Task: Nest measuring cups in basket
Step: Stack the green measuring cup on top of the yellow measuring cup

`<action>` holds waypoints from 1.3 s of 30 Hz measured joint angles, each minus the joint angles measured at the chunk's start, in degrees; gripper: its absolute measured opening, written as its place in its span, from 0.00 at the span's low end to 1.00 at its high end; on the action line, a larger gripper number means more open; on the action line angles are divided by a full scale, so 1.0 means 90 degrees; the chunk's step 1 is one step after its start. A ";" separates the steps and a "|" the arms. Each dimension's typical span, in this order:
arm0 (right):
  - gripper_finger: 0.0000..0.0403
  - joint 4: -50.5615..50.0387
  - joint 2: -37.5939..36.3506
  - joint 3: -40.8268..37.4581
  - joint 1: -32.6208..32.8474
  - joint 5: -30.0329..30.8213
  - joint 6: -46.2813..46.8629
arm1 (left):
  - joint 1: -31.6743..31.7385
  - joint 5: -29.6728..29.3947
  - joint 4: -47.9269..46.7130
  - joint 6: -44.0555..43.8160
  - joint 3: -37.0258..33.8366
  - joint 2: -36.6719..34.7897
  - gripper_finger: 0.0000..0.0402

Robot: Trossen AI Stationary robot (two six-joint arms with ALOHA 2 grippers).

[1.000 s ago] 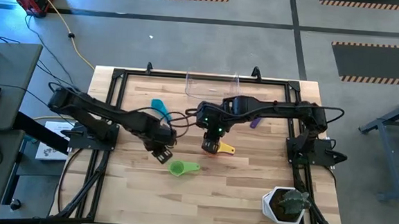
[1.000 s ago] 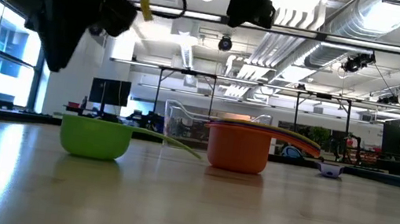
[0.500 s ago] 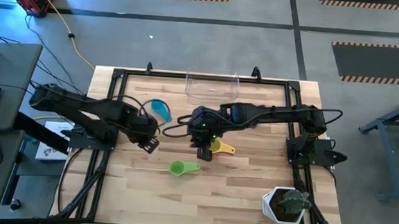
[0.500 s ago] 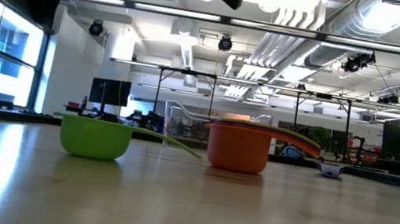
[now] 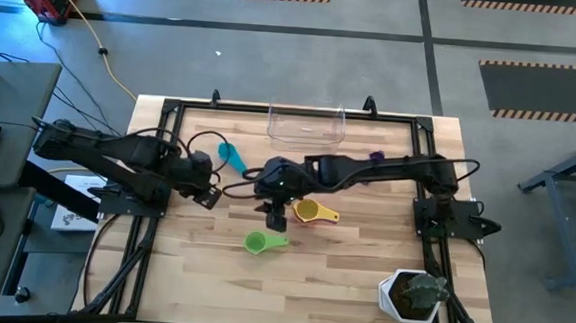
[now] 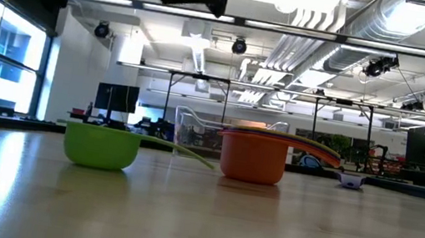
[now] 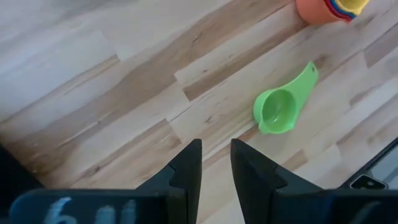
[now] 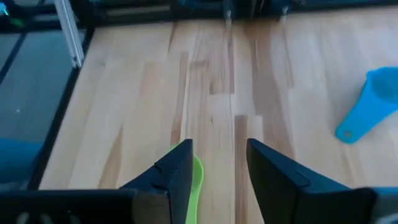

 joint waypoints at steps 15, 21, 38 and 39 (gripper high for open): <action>0.35 -0.0061 0.1295 -0.0002 0.0272 -0.0061 0.0222 | 0.0053 -0.0495 -0.0429 -0.0106 0.0005 -0.0210 0.19; 0.35 0.0012 0.1672 -0.0002 0.0302 -0.0132 0.0223 | 0.0053 -0.0517 -0.0432 -0.0104 0.0005 -0.0200 0.19; 0.31 0.0188 0.2167 -0.0005 0.0367 -0.0133 0.0507 | 0.0053 -0.0520 -0.0424 -0.0102 0.0005 -0.0196 0.19; 0.29 0.0199 0.2165 -0.0005 0.0367 -0.0135 0.0505 | 0.0053 -0.0522 -0.0424 -0.0102 0.0005 -0.0197 0.19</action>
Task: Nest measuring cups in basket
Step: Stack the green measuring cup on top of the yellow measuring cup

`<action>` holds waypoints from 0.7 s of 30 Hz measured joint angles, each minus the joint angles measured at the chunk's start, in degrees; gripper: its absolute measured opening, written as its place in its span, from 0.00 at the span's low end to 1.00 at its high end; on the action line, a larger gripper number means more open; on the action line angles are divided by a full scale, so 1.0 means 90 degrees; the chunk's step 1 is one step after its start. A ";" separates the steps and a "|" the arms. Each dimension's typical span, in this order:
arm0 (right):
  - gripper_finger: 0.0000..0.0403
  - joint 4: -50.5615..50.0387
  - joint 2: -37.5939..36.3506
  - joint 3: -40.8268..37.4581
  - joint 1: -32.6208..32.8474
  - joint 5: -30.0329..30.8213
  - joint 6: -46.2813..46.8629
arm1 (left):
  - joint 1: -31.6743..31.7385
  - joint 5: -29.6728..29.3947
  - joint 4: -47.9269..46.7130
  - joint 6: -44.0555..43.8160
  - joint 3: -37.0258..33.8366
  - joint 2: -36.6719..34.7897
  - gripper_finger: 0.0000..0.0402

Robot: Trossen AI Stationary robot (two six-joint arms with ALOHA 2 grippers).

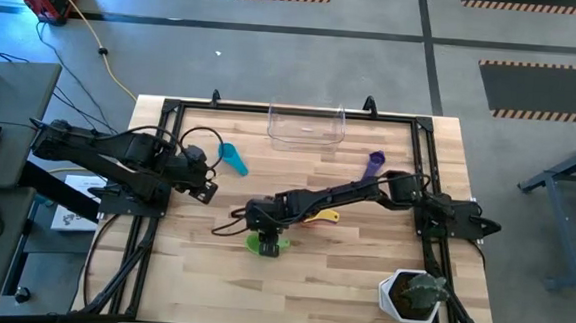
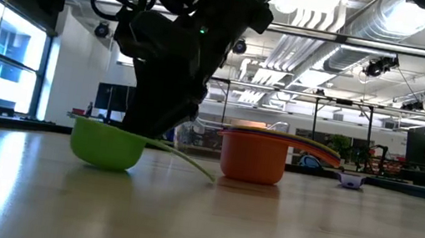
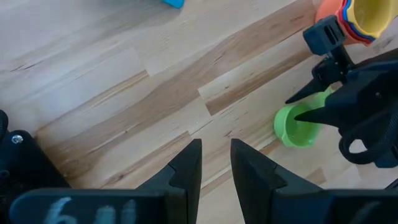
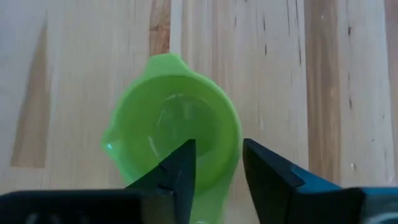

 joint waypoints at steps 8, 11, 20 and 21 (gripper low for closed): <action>0.02 -0.0101 -0.0012 0.0002 -0.0002 -0.0130 0.0213 | 0.0000 0.0001 0.0000 0.0045 0.0000 -0.0002 0.19; 0.03 -0.0200 -0.0104 0.0000 -0.0005 -0.0141 0.0334 | 0.0000 0.0000 0.0000 0.0047 0.0000 -0.0002 0.19; 0.02 -0.0449 -0.0646 0.0002 -0.0210 -0.0032 0.0503 | -0.0001 0.0000 -0.0002 0.0051 0.0000 -0.0002 0.19; 0.01 -0.0497 -0.0716 0.0000 -0.0239 -0.0030 0.0544 | 0.0000 0.0000 -0.0002 0.0051 0.0000 -0.0002 0.19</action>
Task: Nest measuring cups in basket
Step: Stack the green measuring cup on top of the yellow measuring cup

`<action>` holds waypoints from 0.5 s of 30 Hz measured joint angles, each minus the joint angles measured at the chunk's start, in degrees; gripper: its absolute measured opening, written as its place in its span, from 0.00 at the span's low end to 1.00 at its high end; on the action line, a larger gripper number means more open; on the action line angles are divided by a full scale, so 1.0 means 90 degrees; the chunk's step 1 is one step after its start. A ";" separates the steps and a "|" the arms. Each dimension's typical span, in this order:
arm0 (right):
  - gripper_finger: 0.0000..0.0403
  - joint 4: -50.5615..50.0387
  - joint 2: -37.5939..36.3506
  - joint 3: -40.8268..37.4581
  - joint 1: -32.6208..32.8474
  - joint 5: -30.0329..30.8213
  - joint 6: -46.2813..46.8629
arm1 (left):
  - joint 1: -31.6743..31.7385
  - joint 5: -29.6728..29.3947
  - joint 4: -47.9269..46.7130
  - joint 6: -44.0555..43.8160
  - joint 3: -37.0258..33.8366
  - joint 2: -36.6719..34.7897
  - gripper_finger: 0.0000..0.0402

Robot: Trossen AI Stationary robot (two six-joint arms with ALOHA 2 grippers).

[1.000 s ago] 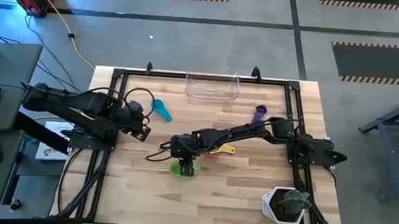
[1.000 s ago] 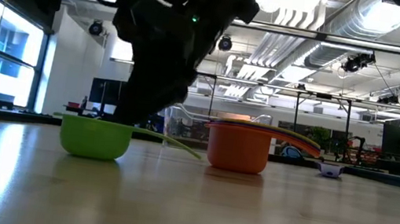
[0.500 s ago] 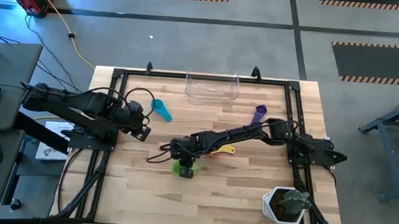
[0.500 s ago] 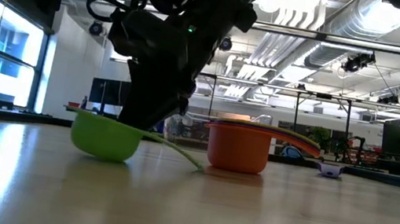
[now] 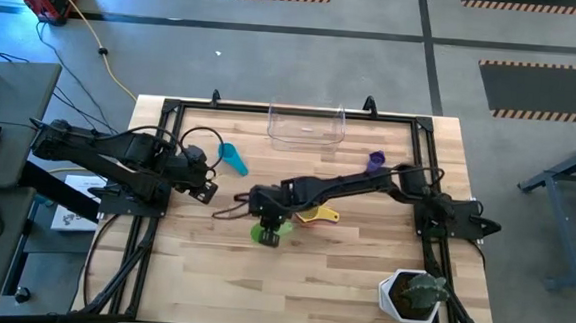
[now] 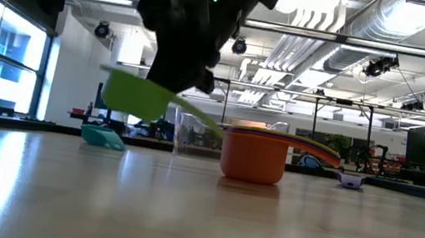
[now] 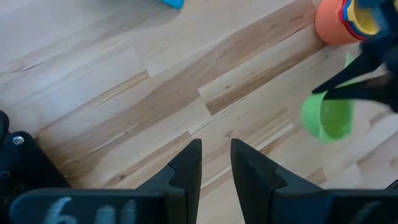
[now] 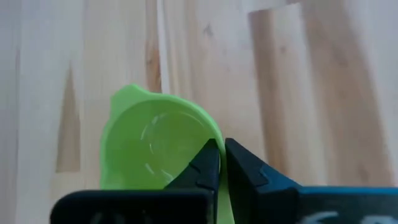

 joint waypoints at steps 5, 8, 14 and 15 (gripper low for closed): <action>0.01 -0.0146 -0.0447 0.0000 -0.0171 0.0002 0.0265 | -0.0002 0.0000 0.0002 0.0000 0.0000 0.0000 0.19; 0.01 -0.0354 -0.0761 0.0000 -0.0272 0.0085 0.0402 | -0.0002 0.0002 0.0002 -0.0001 0.0000 0.0002 0.19; 0.01 -0.0955 -0.1308 0.0000 -0.0486 0.0480 0.0392 | -0.0002 0.0002 0.0015 -0.0002 0.0000 0.0002 0.19; 0.01 -0.1051 -0.1394 0.0000 -0.0522 0.0533 0.0383 | -0.0002 0.0000 0.0015 -0.0002 0.0000 0.0002 0.19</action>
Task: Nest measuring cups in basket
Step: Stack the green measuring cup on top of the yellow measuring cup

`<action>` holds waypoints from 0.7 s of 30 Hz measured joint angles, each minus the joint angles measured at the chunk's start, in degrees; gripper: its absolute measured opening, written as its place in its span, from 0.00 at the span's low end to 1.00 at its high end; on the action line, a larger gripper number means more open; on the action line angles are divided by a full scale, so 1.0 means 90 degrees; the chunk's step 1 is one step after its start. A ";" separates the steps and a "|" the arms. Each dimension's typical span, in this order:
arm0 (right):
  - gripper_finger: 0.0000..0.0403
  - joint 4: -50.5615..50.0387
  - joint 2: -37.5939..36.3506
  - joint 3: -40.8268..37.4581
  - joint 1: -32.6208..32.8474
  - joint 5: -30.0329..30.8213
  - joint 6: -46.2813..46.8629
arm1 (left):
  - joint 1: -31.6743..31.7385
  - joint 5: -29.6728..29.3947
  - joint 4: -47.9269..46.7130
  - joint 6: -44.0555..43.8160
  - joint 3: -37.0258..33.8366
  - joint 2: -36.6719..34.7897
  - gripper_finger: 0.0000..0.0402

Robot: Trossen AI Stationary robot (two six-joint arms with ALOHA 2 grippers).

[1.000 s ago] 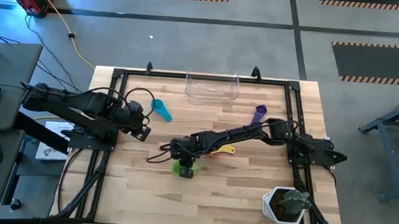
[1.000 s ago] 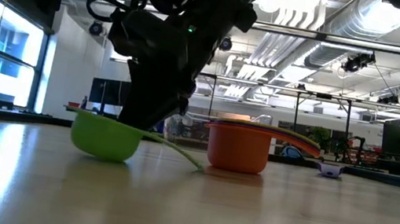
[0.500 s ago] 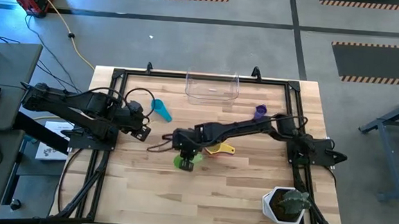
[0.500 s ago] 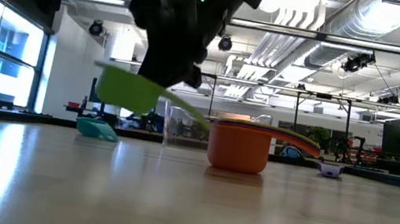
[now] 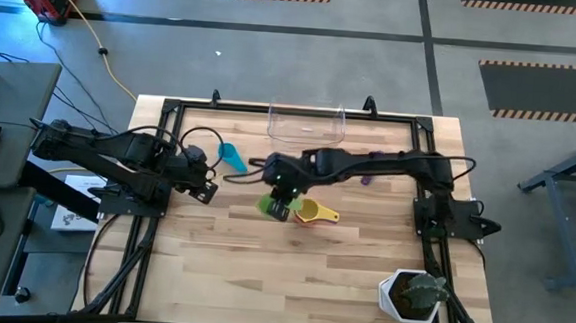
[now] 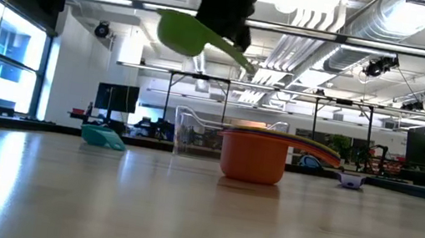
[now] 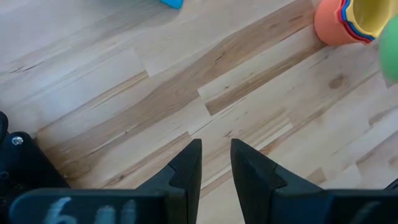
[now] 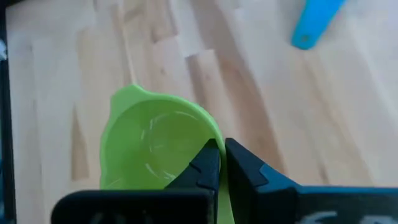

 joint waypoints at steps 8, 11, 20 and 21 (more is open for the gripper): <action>0.01 -0.0975 -0.0353 0.0000 -0.0152 0.0952 -0.0190 | 0.0000 0.0002 0.0005 0.0001 0.0000 0.0000 0.19; 0.01 -0.1467 -0.0361 -0.0025 -0.0153 0.1167 -0.0198 | 0.0000 0.0002 0.0003 0.0000 0.0000 0.0001 0.19; 0.01 -0.0525 -0.1124 -0.1746 -0.0240 0.1002 0.0390 | 0.0000 0.0003 0.0005 0.0002 0.0000 0.0000 0.19; 0.01 -0.0306 -0.1252 -0.1945 -0.0287 0.0936 0.0524 | 0.0000 0.0005 0.0007 0.0002 0.0000 0.0002 0.19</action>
